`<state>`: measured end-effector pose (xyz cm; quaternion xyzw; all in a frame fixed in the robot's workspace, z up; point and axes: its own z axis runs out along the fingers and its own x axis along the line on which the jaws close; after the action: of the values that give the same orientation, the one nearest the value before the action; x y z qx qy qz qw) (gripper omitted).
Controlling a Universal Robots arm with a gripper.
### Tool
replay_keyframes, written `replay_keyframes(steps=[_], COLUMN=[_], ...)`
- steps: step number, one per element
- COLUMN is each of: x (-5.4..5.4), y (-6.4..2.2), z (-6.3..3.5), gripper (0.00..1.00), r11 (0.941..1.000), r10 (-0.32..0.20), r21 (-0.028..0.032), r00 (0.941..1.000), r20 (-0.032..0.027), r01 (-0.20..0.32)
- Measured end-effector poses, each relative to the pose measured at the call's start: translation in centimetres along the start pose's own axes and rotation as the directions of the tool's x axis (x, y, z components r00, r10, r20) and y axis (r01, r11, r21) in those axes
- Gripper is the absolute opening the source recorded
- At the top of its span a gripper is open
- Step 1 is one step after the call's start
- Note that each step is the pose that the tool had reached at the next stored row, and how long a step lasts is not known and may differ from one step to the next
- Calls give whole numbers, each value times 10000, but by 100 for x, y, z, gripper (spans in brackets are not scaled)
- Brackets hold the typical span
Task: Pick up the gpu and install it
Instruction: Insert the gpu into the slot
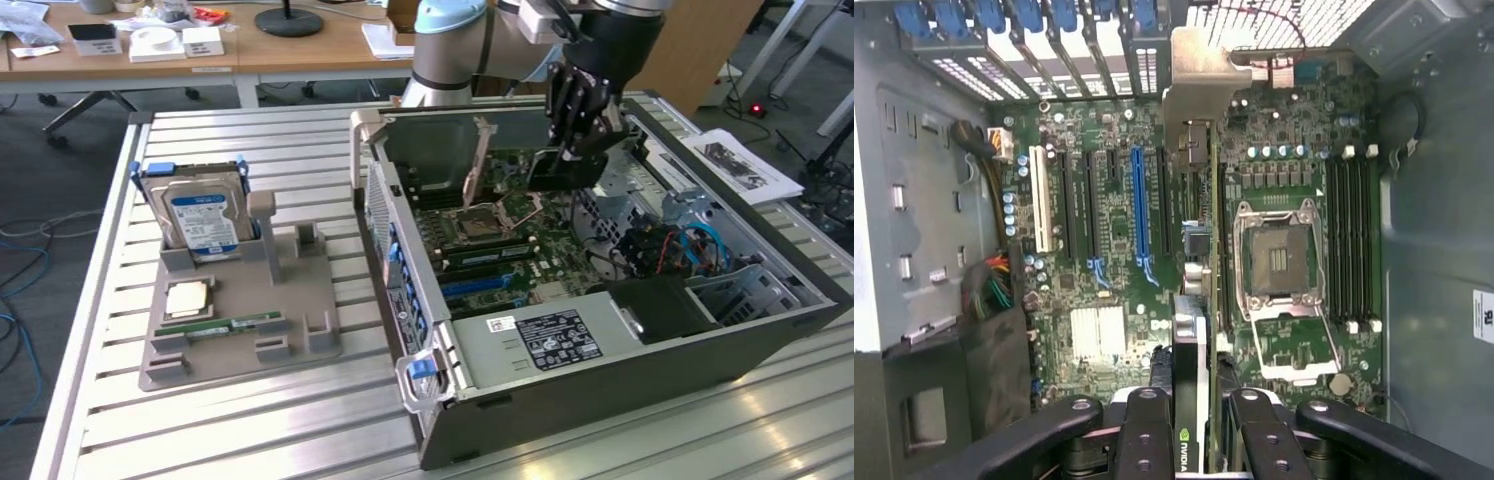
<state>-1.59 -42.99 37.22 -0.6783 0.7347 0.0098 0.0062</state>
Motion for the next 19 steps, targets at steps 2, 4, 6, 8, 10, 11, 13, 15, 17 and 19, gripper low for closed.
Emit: replay_keyframes(steps=[2,4,6,8,10,11,13,15,17,19], x=[3,6,8,11,14,16,19,22,36,58], y=[23,39,54,74,104,120,153,171,171,170], z=[12,34,65,100,134,148,169,189,203,209], gripper=[27,27,27,27,27,27,27,27,27,27], r11=[10000,10000,10000,10000,10000,10000,9999,9999,9999,9999], r10=[1,0,-1,-2,-2,-2,-2,-2,-10,-17], r21=[0,7,21,36,53,65,102,132,144,146], r00=[10000,10000,10000,10000,10000,10000,10000,10000,10000,10000], r20=[0,-1,-1,1,2,4,7,9,7,9], r01=[-1,0,1,2,2,2,2,2,10,17])
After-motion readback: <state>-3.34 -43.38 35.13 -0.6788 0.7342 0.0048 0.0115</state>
